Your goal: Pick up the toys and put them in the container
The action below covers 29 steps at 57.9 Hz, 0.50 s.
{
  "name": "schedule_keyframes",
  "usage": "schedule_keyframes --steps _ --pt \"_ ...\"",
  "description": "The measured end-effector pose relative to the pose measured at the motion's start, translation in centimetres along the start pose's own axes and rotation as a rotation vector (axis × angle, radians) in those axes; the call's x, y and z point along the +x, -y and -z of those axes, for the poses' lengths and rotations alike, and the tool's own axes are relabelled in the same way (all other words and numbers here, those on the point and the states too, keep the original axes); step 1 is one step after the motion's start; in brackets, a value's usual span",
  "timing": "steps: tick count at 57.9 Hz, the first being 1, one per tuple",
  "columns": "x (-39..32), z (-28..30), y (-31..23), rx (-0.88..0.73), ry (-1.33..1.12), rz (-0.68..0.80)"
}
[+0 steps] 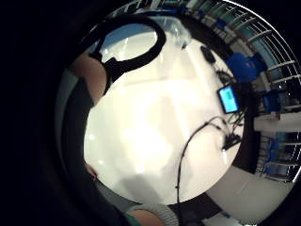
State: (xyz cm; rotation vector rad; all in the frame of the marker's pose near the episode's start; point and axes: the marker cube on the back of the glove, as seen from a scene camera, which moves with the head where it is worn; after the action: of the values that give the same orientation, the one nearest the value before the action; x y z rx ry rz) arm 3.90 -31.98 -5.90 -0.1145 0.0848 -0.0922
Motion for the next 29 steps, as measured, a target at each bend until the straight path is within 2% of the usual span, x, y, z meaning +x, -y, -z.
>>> schedule_keyframes --steps 6,12,19,23,29 --pt "-1.1 2.7 2.3 0.010 0.036 0.016" --pt "-2.0 2.7 5.8 -0.018 0.079 -0.025" --pt "-4.1 1.0 12.3 -0.022 0.095 -0.052" --pt "-4.8 -0.9 17.3 -0.014 -0.054 -0.067" --pt "-8.8 -3.7 23.1 -0.032 -0.013 -0.127"
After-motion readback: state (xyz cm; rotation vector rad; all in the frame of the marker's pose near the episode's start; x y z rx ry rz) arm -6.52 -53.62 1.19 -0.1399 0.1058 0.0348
